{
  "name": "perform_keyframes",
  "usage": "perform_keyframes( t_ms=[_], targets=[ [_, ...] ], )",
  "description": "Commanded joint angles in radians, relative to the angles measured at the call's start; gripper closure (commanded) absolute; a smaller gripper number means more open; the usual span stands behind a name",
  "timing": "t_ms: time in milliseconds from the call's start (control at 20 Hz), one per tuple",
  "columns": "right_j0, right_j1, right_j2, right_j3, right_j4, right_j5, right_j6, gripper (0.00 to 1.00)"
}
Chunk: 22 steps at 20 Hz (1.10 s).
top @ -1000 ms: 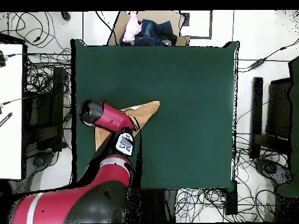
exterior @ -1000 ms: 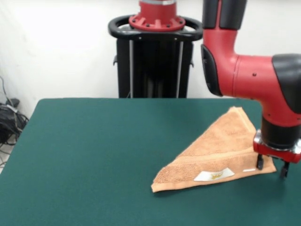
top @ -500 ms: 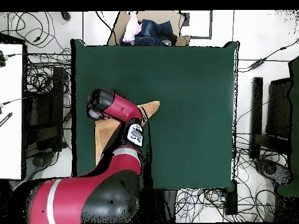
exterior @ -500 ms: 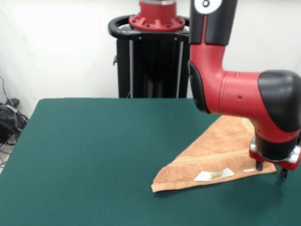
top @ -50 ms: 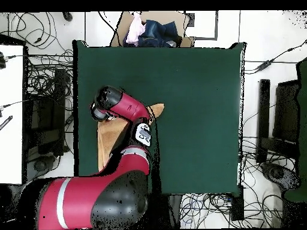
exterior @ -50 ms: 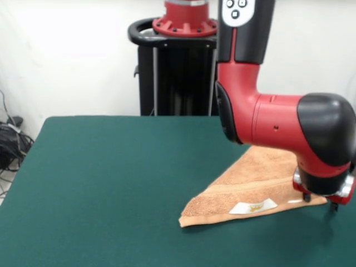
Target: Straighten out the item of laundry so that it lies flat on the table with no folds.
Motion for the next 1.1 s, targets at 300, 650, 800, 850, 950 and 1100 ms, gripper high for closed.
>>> perform_keyframes(
  t_ms=[300,650,800,850,950,1100],
  targets=[
    [-0.016,0.245,0.122,-0.039,-0.067,-0.606,0.174,1.00],
    [-0.029,0.247,0.133,-0.045,-0.092,-0.615,0.161,1.00],
    [-0.025,0.246,0.124,-0.051,-0.094,-0.596,0.166,1.00],
    [-0.022,0.246,0.119,-0.052,-0.093,-0.588,0.170,1.00],
    [-0.002,0.249,0.090,-0.064,-0.082,-0.565,0.198,1.00],
    [0.025,0.249,0.053,-0.073,-0.058,-0.522,0.247,1.00]
  ],
)
